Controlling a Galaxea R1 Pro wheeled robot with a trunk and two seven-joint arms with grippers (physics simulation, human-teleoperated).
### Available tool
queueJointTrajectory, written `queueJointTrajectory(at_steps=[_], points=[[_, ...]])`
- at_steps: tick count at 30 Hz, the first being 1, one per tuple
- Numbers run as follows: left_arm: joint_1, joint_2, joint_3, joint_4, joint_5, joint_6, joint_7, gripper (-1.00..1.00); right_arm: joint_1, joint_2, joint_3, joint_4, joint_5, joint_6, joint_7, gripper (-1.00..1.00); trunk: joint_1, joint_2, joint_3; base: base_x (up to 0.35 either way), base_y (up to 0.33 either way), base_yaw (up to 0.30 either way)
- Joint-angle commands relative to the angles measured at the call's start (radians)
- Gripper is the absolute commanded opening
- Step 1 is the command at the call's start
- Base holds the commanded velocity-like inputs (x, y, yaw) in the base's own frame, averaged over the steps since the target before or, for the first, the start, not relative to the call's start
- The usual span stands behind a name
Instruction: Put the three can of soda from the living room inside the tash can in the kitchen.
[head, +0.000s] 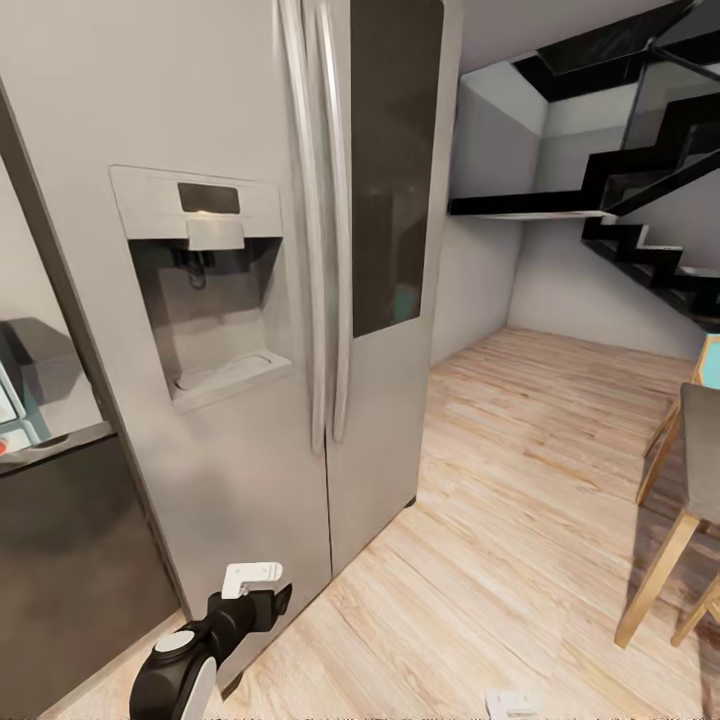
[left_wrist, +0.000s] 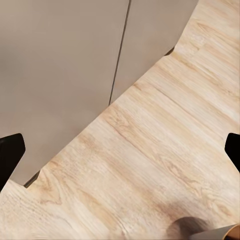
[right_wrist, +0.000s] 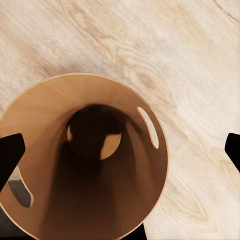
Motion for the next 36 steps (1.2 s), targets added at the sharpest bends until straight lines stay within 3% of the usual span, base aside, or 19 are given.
queueJointTrajectory(at_steps=[1,36], points=[[0.000,0.000,0.000,0.000,0.000,0.000,0.000,1.00,0.000,0.000,0.000,0.000,0.000,0.000,0.000,1.00,0.000,0.000,-0.002,0.000,0.000,0.000],[0.000,0.000,-0.023,0.014,0.000,-0.003,0.000,1.00,0.000,0.000,0.000,0.000,0.001,0.002,0.000,1.00,0.000,0.000,-0.058,0.000,0.000,0.000]])
